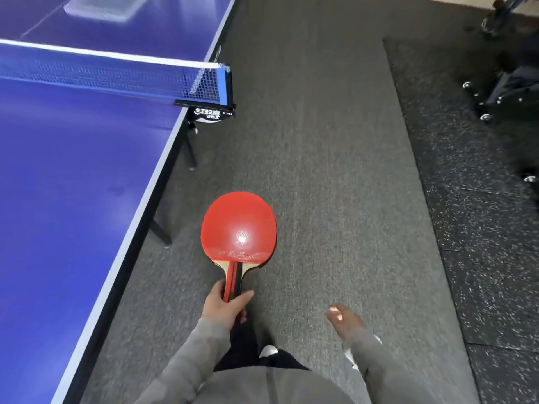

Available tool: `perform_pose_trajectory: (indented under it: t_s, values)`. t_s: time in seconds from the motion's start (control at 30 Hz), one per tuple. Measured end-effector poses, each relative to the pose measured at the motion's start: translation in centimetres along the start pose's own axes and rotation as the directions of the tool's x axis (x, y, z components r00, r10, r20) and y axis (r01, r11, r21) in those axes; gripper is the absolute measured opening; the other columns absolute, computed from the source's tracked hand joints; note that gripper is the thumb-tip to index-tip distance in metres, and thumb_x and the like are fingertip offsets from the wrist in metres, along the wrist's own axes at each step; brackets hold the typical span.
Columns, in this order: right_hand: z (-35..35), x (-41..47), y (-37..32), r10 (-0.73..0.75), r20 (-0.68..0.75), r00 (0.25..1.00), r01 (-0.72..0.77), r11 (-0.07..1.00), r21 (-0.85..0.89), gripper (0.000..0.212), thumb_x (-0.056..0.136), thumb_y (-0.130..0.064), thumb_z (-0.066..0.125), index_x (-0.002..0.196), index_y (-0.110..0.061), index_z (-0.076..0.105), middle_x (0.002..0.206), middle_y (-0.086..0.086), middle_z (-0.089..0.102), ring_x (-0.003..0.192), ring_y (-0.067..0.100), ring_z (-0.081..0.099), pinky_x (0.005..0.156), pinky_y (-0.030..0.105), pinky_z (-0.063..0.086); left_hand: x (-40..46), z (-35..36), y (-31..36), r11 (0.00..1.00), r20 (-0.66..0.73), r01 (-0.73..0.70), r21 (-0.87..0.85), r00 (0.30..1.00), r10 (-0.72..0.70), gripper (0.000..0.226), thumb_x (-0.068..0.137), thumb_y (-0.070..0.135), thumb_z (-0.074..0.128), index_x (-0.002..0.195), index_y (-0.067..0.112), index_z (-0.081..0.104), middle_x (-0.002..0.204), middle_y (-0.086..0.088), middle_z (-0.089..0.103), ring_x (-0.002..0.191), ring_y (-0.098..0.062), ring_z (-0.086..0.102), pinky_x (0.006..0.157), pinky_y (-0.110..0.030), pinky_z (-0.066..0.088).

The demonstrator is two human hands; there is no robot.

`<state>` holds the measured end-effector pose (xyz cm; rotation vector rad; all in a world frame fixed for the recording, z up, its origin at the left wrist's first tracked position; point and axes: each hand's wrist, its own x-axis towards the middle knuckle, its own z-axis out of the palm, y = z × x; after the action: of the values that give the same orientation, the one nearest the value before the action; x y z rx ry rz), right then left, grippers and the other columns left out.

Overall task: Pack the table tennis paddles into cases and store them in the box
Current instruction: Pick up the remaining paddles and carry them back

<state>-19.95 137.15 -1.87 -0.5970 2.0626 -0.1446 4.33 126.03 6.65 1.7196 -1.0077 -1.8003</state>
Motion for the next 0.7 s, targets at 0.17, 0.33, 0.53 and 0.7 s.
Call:
perform_pose_trajectory:
  t_s: [0.17, 0.33, 0.53, 0.7]
  values:
    - [-3.3, 5.7, -5.4, 0.028, -0.011, 1.0, -0.027, 0.999, 0.02, 0.032, 0.096, -0.024, 0.05, 0.126, -0.013, 0.053, 0.126, 0.012, 0.059, 0.113, 0.026, 0.056, 0.087, 0.026, 0.042, 8.0, 1.9, 4.3, 1.0, 0.026, 0.005, 0.026, 1.0, -0.006, 0.021, 0.08, 0.0, 0.069, 0.088, 0.005, 0.05, 0.059, -0.008, 0.046, 0.043, -0.015, 0.045, 0.04, -0.023, 0.044]
    - [-6.9, 9.6, -8.7, 0.112, -0.018, 0.994, -0.112, 0.994, 0.003, 0.035, 0.095, -0.03, 0.051, 0.127, -0.019, 0.054, 0.128, 0.011, 0.059, 0.114, 0.024, 0.056, 0.093, 0.026, 0.043, 15.6, 4.3, 11.4, 0.998, 0.09, 0.013, 0.057, 0.996, -0.018, 0.036, 0.066, 0.016, 0.077, 0.09, 0.005, 0.052, 0.058, -0.008, 0.044, 0.047, -0.021, 0.043, 0.044, -0.028, 0.041]
    - [-12.2, 14.9, -13.1, 0.133, -0.044, 0.99, -0.135, 0.99, -0.046, 0.034, 0.096, -0.026, 0.05, 0.127, -0.013, 0.053, 0.128, 0.013, 0.058, 0.117, 0.025, 0.055, 0.091, 0.023, 0.04, 22.6, 8.9, 19.5, 0.998, 0.176, -0.034, 0.056, 0.984, 0.024, 0.026, 0.078, 0.006, 0.072, 0.089, 0.013, 0.05, 0.06, -0.005, 0.043, 0.047, -0.016, 0.044, 0.042, -0.025, 0.043]
    - [-18.1, 21.2, -16.5, 0.138, -0.038, 0.99, -0.141, 0.986, -0.09, 0.038, 0.096, -0.028, 0.05, 0.129, -0.011, 0.051, 0.13, 0.013, 0.058, 0.119, 0.027, 0.054, 0.093, 0.025, 0.04, 28.4, 13.4, 24.4, 0.996, 0.143, -0.046, 0.079, 0.989, 0.034, 0.026, 0.08, 0.005, 0.071, 0.081, 0.013, 0.046, 0.054, -0.005, 0.045, 0.036, -0.012, 0.042, 0.038, -0.023, 0.039]
